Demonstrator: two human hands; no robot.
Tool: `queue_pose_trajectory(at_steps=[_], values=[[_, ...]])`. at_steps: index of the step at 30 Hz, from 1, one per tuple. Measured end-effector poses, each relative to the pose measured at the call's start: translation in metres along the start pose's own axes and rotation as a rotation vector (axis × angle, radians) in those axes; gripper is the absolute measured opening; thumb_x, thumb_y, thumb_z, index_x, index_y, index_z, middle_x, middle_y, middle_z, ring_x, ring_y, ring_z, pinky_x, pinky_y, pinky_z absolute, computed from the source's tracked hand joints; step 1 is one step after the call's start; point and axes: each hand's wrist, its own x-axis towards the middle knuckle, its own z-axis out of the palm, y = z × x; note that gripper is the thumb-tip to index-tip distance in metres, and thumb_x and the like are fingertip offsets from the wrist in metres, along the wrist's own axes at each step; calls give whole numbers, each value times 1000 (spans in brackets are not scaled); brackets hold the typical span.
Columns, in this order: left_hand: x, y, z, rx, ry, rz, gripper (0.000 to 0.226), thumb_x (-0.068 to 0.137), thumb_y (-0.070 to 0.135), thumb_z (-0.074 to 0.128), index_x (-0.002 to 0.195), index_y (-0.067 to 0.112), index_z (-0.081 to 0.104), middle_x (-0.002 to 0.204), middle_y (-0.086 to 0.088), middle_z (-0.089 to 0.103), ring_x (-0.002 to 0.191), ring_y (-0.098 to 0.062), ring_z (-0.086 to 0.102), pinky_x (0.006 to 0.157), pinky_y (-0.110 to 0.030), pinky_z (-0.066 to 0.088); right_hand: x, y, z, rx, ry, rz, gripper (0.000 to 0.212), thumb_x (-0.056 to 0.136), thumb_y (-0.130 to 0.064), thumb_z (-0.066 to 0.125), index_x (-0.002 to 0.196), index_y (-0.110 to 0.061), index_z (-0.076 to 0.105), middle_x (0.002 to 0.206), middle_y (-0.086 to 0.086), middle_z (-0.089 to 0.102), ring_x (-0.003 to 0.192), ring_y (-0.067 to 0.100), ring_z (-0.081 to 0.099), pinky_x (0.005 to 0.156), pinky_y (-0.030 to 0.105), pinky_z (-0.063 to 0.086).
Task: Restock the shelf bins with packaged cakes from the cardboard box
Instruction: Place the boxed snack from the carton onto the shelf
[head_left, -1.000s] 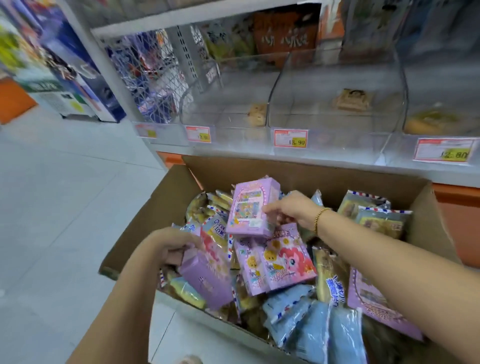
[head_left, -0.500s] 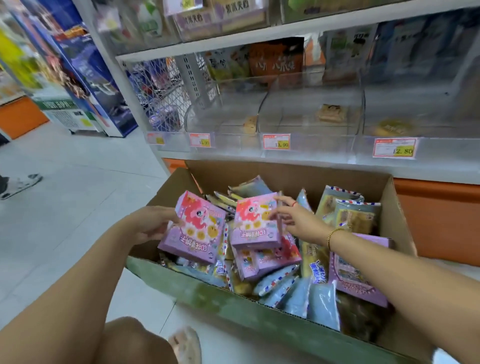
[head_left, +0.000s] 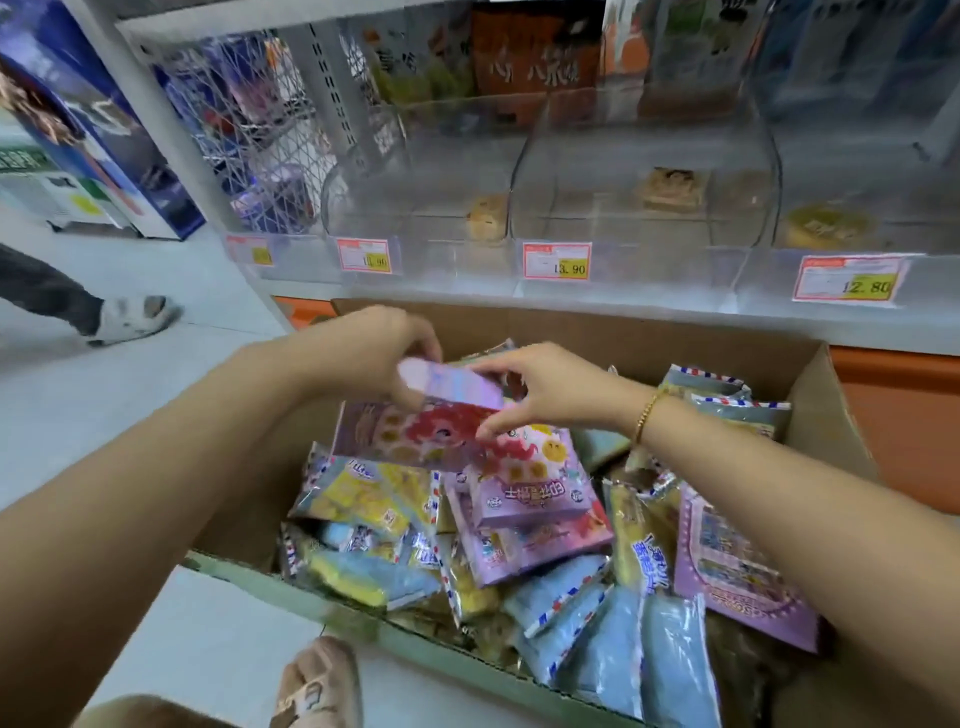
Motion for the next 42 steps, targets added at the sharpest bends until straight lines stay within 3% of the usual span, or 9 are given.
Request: queue_pose_trajectory(at_steps=[4, 8, 11, 13, 22, 29, 36, 39, 42], values=[[7, -8, -10, -185, 73, 10, 50, 74, 25, 81, 117, 22, 56, 109, 7, 64, 100, -12, 60, 79, -21, 46, 4, 2, -2, 175, 70, 157, 39, 70, -36, 83, 101, -17, 69, 101, -3, 71, 87, 12, 64, 78, 26, 51], [4, -40, 9, -518, 411, -258, 94, 66, 36, 86, 143, 17, 37, 142, -7, 46, 126, -24, 48, 104, -36, 38, -6, 9, 14, 969, 196, 490, 25, 79, -14, 76, 97, -1, 66, 87, 9, 72, 77, 18, 67, 72, 24, 57], [0, -50, 35, -1296, 127, -311, 81, 45, 46, 90, 110, 8, 62, 99, -13, 69, 91, -30, 64, 84, -44, 52, -9, -5, 39, 1361, 310, 603, 8, 86, -10, 66, 92, -4, 67, 81, 4, 71, 73, 10, 65, 69, 21, 55], [-1, -47, 54, -1453, 1, -289, 42, 68, 30, 77, 101, 6, 67, 100, -15, 73, 95, -33, 66, 93, -47, 51, -10, -18, 55, 1479, 402, 633, 5, 87, -7, 64, 84, -6, 69, 74, 2, 72, 66, 7, 66, 61, 18, 56], [9, -95, 88, -1465, 76, -263, 17, 86, 9, 66, 103, 6, 62, 100, -15, 72, 83, -26, 70, 79, -40, 53, -39, -40, 114, 1517, 491, 1163, 24, 83, -22, 72, 85, -8, 53, 68, 6, 48, 48, 18, 57, 46, 27, 55], [5, -112, 91, -1530, 122, -208, 18, 88, 2, 63, 105, 3, 60, 96, -12, 70, 76, -20, 70, 54, -26, 56, -22, -64, 128, 1604, 676, 1337, 42, 86, -21, 71, 115, -7, 46, 82, 7, 30, 71, 24, 45, 83, 52, 54], [-1, -136, 90, -1568, 182, -164, 34, 87, 0, 61, 120, -3, 55, 109, -17, 67, 90, -28, 68, 63, -33, 54, -21, -68, 151, 1765, 900, 1245, 55, 86, -11, 69, 136, -8, 46, 143, 19, 34, 125, 44, 44, 96, 56, 46], [-4, -148, 87, -1602, 198, -141, 32, 87, -2, 60, 118, -1, 56, 107, -15, 67, 85, -25, 68, 58, -29, 54, -11, -67, 151, 1772, 1056, 1174, 47, 83, -5, 71, 126, -6, 54, 139, 18, 43, 116, 39, 51, 85, 48, 52], [-5, -159, 82, -1630, 247, -103, 26, 86, -2, 62, 111, 5, 58, 100, -9, 69, 79, -19, 70, 57, -26, 55, -11, -75, 137, 1557, 1070, 1128, 20, 87, -1, 65, 104, -6, 55, 102, 17, 55, 85, 27, 58, 69, 32, 57]])
